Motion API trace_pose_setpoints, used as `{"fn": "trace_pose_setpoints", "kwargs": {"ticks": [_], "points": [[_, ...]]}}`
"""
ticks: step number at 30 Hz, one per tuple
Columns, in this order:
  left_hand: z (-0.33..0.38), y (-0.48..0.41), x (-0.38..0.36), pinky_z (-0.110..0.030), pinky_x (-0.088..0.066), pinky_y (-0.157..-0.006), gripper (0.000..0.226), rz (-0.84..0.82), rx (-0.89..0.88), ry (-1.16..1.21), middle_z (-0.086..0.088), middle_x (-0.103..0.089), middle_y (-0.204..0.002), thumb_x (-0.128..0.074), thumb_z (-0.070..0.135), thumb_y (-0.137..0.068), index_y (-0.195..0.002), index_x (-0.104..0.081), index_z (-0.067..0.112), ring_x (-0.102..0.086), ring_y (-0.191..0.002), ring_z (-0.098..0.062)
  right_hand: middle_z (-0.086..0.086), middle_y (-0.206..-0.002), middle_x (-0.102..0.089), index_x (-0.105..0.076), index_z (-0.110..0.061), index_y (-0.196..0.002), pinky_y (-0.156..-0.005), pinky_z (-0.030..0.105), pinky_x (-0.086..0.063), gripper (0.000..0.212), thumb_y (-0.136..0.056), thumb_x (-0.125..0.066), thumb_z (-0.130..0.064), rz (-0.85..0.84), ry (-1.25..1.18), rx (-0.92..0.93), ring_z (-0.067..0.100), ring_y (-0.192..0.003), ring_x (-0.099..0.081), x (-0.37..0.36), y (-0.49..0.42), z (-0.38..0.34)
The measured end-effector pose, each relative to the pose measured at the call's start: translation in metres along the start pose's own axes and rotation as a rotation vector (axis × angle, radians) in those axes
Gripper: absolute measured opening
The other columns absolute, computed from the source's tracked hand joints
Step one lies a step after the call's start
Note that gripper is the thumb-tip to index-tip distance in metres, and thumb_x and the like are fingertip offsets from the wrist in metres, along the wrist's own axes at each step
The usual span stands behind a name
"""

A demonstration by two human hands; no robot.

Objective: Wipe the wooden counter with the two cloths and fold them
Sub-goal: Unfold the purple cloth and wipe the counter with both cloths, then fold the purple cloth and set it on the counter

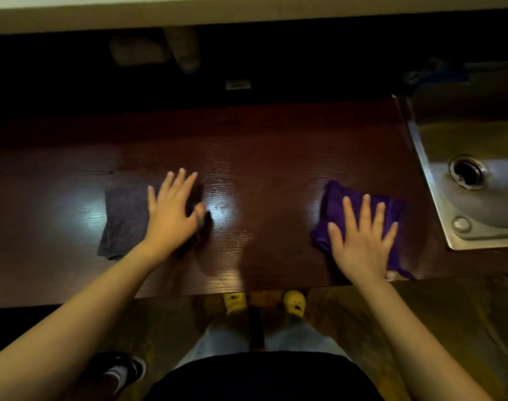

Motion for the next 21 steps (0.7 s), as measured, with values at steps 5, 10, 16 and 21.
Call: {"fn": "trace_pose_setpoints", "kwargs": {"ticks": [5,10,16,21], "points": [[0.091,-0.005,-0.025,-0.041,-0.018,-0.113,0.062,-0.078,-0.267,0.121,-0.009,-0.044,-0.143,-0.04,0.038,-0.077,-0.136,-0.039,0.019,-0.034,-0.135,-0.026,0.015,-0.154,-0.027,-0.032,-0.024,-0.144,-0.108,0.066,-0.012,0.068,-0.084,-0.029,-0.056,-0.047,-0.011,0.124,0.041,-0.142,-0.019,-0.011,0.015,-0.076],[0.112,-0.02,-0.036,-0.031,-0.029,-0.103,0.052,-0.091,-0.212,0.231,-0.013,-0.055,-0.13,-0.055,0.028,-0.084,-0.132,-0.044,0.012,-0.044,-0.119,-0.031,0.011,-0.159,-0.006,-0.016,-0.024,-0.148,-0.113,0.058,0.003,0.076,-0.082,-0.025,-0.06,-0.134,-0.126,0.236,0.035,-0.146,0.002,-0.012,0.022,-0.117],[0.118,-0.042,-0.044,-0.032,-0.037,-0.097,0.043,-0.252,-0.085,0.207,-0.017,-0.055,-0.121,-0.063,0.026,-0.081,-0.122,-0.054,0.014,-0.051,-0.113,-0.031,0.001,-0.151,-0.033,-0.026,-0.028,-0.145,-0.104,0.046,-0.026,0.061,-0.09,-0.051,-0.032,-0.02,-0.233,0.237,0.025,-0.134,-0.029,0.028,-0.015,-0.063],[0.124,-0.051,-0.04,-0.024,-0.036,-0.084,0.022,-0.34,-0.09,0.207,-0.011,-0.059,-0.112,-0.065,0.018,-0.079,-0.1,-0.062,0.015,-0.054,-0.104,-0.025,0.002,-0.125,-0.049,-0.043,-0.022,-0.136,-0.098,0.041,-0.027,0.053,-0.087,-0.058,-0.034,-0.12,-0.078,0.308,0.026,-0.118,-0.037,0.034,-0.041,-0.054]]}}
Point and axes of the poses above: each hand's wrist, its own y-axis away from the middle knuckle, its own x-axis out of the back of the hand, z = x × y, the point moved 4 cm from there along -y, towards the middle knuckle
